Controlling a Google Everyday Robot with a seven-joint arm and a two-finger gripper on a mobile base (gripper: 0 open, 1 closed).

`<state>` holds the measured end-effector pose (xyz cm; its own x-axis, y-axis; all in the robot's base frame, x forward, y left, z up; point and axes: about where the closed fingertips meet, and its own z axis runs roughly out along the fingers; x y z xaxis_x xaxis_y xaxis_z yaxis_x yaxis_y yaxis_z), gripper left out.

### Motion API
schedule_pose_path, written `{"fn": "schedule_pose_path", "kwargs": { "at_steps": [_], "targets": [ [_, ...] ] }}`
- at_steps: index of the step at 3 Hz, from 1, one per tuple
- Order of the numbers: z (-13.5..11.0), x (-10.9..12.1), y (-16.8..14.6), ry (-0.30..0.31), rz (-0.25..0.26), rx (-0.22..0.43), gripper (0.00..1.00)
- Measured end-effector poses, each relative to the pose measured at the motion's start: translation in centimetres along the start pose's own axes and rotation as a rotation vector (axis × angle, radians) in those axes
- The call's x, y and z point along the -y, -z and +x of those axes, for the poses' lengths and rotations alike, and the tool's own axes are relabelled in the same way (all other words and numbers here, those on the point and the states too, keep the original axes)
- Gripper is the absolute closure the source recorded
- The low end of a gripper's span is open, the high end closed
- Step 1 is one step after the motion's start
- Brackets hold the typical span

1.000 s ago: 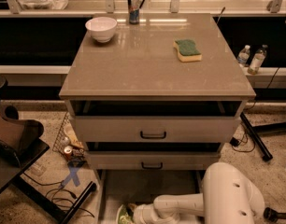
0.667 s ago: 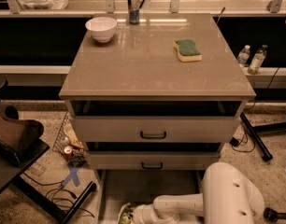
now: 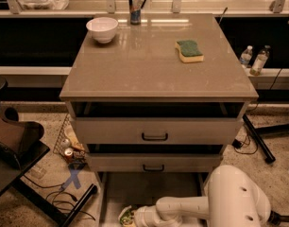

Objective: Pick green jalapeno chip bag from bottom drawer and place on counter

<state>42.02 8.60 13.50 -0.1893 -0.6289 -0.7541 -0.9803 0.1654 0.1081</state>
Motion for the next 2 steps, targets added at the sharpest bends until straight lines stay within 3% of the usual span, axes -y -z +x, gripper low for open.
{"fn": "schedule_pose_path", "kwargs": {
  "at_steps": [1,2],
  "targets": [
    [-2.5,0.9,3.4,0.006,0.031,0.036,1.0],
    [-5.0,2.2,10.0,-0.017,0.069,0.059,1.0]
  ]
}}
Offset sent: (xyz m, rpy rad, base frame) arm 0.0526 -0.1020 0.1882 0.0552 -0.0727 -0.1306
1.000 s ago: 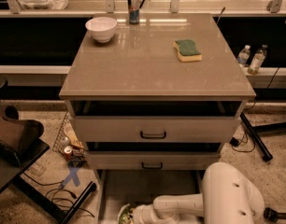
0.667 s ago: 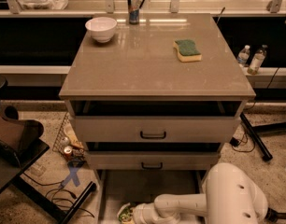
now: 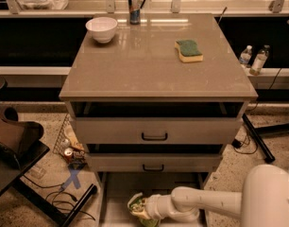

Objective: Pick green jalapeno chip bag from bottom drawer and place on counter

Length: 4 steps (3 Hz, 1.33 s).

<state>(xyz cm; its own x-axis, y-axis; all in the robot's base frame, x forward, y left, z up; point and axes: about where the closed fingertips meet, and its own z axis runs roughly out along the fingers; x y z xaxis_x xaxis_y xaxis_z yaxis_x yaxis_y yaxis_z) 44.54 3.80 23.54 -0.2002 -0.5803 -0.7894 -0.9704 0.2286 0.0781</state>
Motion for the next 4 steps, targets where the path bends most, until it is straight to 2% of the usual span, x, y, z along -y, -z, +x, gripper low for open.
{"fn": "schedule_pose_path", "kwargs": {
  "at_steps": [1,2,4],
  "targets": [
    [-2.7,1.6,6.9,-0.034,0.025,0.02,1.0],
    [-5.9,2.6,12.5,-0.039,0.015,0.066,1.0],
    [-6.6,2.6,12.7,-0.025,0.004,0.064,1.0]
  ]
}}
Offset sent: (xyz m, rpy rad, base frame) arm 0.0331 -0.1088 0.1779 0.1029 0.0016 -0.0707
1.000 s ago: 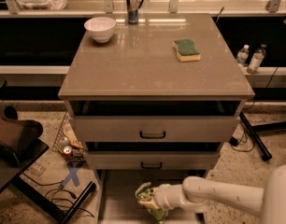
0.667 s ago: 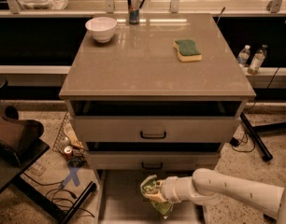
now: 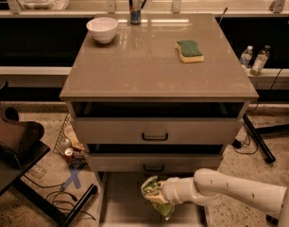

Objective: Pick green jalapeno chip bag from bottom drawer and place on counter

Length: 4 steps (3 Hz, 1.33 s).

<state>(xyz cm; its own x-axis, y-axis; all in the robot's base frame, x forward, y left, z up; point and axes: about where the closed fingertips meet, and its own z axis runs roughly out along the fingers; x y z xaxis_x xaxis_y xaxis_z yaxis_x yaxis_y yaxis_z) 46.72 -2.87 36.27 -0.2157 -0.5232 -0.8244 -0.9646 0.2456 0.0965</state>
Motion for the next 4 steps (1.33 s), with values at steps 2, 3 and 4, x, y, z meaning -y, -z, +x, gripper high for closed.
{"fn": "schedule_pose_path", "kwargs": {
  "at_steps": [2,3,4],
  "targets": [
    [-9.3,2.6,8.4,-0.041,-0.035,0.001,1.0],
    [-15.4,4.6,12.7,-0.052,-0.025,-0.008,1.0],
    [-18.7,5.6,14.5,-0.054,-0.015,-0.011,1.0]
  ]
}}
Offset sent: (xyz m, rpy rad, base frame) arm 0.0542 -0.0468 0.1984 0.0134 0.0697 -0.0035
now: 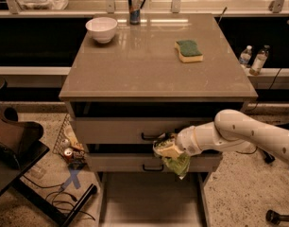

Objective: Pick green jalapeno chip bag from bottom drawer and place on counter

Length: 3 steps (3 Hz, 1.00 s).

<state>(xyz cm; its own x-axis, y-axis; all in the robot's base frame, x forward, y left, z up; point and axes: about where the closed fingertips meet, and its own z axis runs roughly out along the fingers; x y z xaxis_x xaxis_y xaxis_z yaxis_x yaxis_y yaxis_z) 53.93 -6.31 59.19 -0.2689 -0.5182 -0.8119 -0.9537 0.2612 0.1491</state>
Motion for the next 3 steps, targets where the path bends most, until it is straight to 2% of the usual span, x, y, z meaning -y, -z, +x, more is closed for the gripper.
{"fn": "schedule_pose_path", "kwargs": {
  "at_steps": [3],
  "targets": [
    [0.13,0.01,0.04,0.0,0.0,0.0,1.0]
  ]
}}
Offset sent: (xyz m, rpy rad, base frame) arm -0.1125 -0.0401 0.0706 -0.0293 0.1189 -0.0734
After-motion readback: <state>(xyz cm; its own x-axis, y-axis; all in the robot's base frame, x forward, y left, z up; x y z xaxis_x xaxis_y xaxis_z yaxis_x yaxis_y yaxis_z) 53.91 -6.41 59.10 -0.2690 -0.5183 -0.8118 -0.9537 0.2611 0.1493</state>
